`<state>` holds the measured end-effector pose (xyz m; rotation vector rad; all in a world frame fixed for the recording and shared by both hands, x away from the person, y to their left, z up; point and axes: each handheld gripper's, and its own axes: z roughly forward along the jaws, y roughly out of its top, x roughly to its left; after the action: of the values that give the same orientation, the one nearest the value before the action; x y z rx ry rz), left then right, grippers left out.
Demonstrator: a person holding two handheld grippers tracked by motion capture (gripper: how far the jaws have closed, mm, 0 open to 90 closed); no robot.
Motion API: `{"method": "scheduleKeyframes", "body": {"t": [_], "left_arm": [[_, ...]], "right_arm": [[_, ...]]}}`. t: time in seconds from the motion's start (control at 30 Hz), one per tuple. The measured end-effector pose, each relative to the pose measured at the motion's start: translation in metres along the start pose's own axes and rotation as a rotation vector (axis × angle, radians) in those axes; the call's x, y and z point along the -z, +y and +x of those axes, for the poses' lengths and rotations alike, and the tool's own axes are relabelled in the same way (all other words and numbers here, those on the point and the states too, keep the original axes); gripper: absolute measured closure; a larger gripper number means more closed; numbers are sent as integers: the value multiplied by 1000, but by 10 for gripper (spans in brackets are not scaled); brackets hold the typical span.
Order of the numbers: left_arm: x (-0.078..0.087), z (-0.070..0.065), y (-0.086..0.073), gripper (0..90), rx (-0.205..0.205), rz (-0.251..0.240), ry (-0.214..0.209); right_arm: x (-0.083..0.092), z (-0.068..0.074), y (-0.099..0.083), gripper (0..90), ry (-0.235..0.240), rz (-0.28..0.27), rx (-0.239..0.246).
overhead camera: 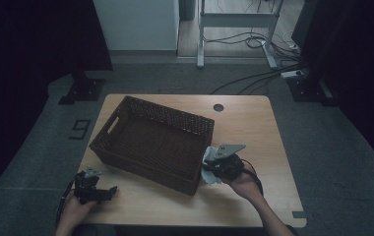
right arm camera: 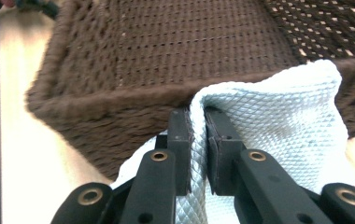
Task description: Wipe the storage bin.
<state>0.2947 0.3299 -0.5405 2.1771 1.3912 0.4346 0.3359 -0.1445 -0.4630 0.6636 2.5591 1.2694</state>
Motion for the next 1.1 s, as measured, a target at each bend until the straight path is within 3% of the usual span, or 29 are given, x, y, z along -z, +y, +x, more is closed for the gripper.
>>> {"method": "scheduleKeyframes", "body": {"t": [0.57,0.93,1.1], "left_arm": [[0,0,0,0,0,1,-1],[0,-1,0,0,-2,2,-2],[0,-1,0,0,-2,2,-2]], "right_arm": [[-1,43,-1,817,99,7,47],[-9,76,7,817,169,33,133],[-12,76,6,834,180,37,133]]}}
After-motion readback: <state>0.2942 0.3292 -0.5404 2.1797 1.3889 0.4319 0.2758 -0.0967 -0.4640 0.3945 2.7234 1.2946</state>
